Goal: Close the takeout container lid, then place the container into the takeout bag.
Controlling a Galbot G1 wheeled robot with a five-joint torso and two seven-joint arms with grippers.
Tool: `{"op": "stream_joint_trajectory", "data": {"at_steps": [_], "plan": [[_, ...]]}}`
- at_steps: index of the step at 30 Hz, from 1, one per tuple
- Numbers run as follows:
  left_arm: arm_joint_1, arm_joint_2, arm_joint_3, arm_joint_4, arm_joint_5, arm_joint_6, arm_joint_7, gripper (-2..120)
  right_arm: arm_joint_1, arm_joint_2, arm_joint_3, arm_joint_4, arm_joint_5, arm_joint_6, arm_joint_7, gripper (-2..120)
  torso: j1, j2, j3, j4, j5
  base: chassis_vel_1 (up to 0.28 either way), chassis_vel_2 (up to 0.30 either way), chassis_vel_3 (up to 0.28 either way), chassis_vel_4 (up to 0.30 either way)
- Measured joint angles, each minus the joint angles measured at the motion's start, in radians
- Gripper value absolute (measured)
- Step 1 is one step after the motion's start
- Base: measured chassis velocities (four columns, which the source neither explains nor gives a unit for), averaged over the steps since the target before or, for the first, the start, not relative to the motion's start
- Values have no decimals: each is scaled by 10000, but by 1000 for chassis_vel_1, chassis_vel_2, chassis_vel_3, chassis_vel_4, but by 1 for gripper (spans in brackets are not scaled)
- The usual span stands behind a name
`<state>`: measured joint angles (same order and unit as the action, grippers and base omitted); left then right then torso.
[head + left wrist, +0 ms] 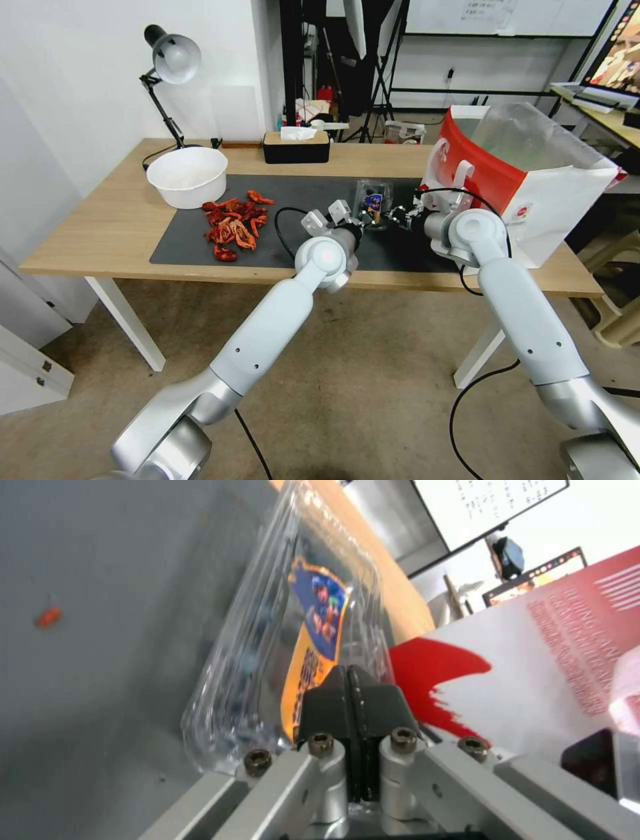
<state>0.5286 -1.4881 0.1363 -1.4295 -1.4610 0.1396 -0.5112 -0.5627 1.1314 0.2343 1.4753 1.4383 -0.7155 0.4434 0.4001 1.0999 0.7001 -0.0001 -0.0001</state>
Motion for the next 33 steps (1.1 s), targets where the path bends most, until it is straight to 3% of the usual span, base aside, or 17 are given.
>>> {"op": "stream_joint_trajectory", "data": {"at_steps": [7, 17, 26, 28, 30, 32, 33], "plan": [[103, 496, -26, -559, 319, -23, -5, 0, -60, -12, 39, 133, 3, 39, -8, 0, 0, 1, 0, 1, -1, 0, 0, 0, 0], [1195, 1842, -583, -2485, 1890, -72, 235, 1, -231, -11, 159, 577, 71, 185, -285, 0, 0, 1, -1, 2, -1, 0, 0, 0, 0], [2952, 2824, -1301, -4044, 4140, -356, 1018, 32, -319, -86, 212, 1041, 85, 299, -591, 0, -1, 3, -2, 2, -1, 0, 0, 0, 0], [3635, 3099, -1580, -4446, 5057, -567, 1277, 43, -302, -108, 211, 1199, -14, 374, -864, 0, -1, 3, -2, -1, 0, 0, 0, 0, 0], [3810, 3158, -1674, -4539, 5287, -641, 1358, 47, -288, -120, 207, 1243, -56, 407, -947, 0, -1, 3, -2, -1, 0, 0, 0, 0, 0], [4791, 3440, -2125, -4992, 6366, -966, 1662, 59, -223, -203, 124, 1450, -410, 647, -1498, 0, -1, 3, -2, 2, -2, 0, 0, 0, 0], [4791, 3440, -2125, -4992, 6366, -966, 1662, 59, -223, -203, 124, 1450, -410, 647, -1498, 0, -1, 3, -2, 2, -2, 0, 0, 0, 0]]}}
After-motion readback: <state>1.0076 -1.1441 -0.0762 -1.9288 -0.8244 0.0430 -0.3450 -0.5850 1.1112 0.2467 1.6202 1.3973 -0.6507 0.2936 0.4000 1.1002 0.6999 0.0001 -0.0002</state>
